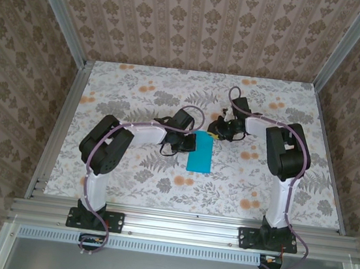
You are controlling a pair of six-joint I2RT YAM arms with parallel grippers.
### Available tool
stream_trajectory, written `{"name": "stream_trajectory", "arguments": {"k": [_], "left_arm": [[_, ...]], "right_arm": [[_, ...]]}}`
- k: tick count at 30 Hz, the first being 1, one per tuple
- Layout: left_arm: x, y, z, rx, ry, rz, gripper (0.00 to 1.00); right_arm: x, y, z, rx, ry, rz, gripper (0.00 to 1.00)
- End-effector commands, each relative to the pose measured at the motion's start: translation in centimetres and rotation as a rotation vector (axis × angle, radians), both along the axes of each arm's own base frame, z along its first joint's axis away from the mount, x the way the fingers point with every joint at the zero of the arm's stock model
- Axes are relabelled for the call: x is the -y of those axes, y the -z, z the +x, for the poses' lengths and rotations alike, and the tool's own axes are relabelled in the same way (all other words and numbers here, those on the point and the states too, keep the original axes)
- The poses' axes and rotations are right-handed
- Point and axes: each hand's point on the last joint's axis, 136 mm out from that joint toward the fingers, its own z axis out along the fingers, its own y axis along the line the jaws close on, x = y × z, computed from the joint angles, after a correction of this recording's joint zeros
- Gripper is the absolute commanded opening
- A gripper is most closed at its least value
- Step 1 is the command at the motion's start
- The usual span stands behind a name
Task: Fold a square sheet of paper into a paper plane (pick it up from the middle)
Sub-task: Fold the square sheet of paper in half at the center of the table, then move the square sheet of paper to the center of the table.
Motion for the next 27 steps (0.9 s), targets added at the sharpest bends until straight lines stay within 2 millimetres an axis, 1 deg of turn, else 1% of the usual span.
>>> {"name": "stream_trajectory", "arguments": {"k": [1, 3, 4, 5, 7, 9, 10, 11, 12, 15, 18, 20, 22, 25, 27], "left_arm": [[-4.0, 5.0, -4.7, -0.155, 0.03, 0.203, 0.04], [-4.0, 5.0, -4.7, -0.151, 0.034, 0.204, 0.04], [-4.0, 4.9, -4.6, -0.15, 0.033, 0.203, 0.04], [-4.0, 4.9, -4.6, -0.15, 0.034, 0.204, 0.04], [-4.0, 4.9, -4.6, -0.149, 0.037, 0.204, 0.04], [-3.9, 4.8, -4.6, -0.145, 0.038, 0.203, 0.04], [-3.9, 4.7, -4.5, -0.145, 0.037, 0.201, 0.04], [-3.8, 4.6, -4.4, -0.144, 0.035, 0.199, 0.04], [-3.7, 4.6, -4.4, -0.141, 0.037, 0.197, 0.04], [-3.5, 4.1, -4.1, -0.131, 0.038, 0.187, 0.04], [-3.0, 3.2, -3.9, -0.123, 0.045, 0.175, 0.04], [-2.7, 2.5, -3.6, -0.105, 0.048, 0.165, 0.04], [-2.5, 1.8, -3.3, -0.091, 0.054, 0.162, 0.05], [-2.1, 1.1, -3.0, -0.078, 0.054, 0.145, 0.06], [-1.5, -0.1, -2.6, -0.061, 0.052, 0.113, 0.07]], "right_arm": [[1.5, 2.0, -0.1, -0.052, 0.026, -0.078, 0.2], [1.9, 2.1, 0.0, -0.053, 0.037, -0.099, 0.2], [2.0, 1.9, 0.2, -0.05, 0.042, -0.099, 0.2], [1.9, 1.2, 0.5, -0.035, 0.042, -0.091, 0.2], [1.3, -0.7, 1.1, 0.01, 0.034, -0.054, 0.2], [0.7, -3.2, 1.2, 0.065, 0.017, -0.011, 0.21], [0.5, -4.2, 1.0, 0.084, 0.011, -0.002, 0.21], [0.3, -5.0, 0.3, 0.099, -0.002, 0.007, 0.21], [0.2, -5.3, -0.3, 0.102, -0.011, 0.007, 0.22], [-0.2, -4.8, -3.1, 0.076, -0.047, -0.003, 0.22], [-0.9, -3.4, -6.0, 0.021, -0.095, -0.022, 0.2], [-1.2, -2.5, -7.3, 0.0, -0.113, -0.038, 0.2], [-1.5, -1.8, -8.0, -0.014, -0.126, -0.042, 0.2], [-1.7, -0.3, -8.7, -0.046, -0.134, -0.058, 0.2], [-1.9, 0.5, -9.1, -0.061, -0.14, -0.077, 0.19]]}}
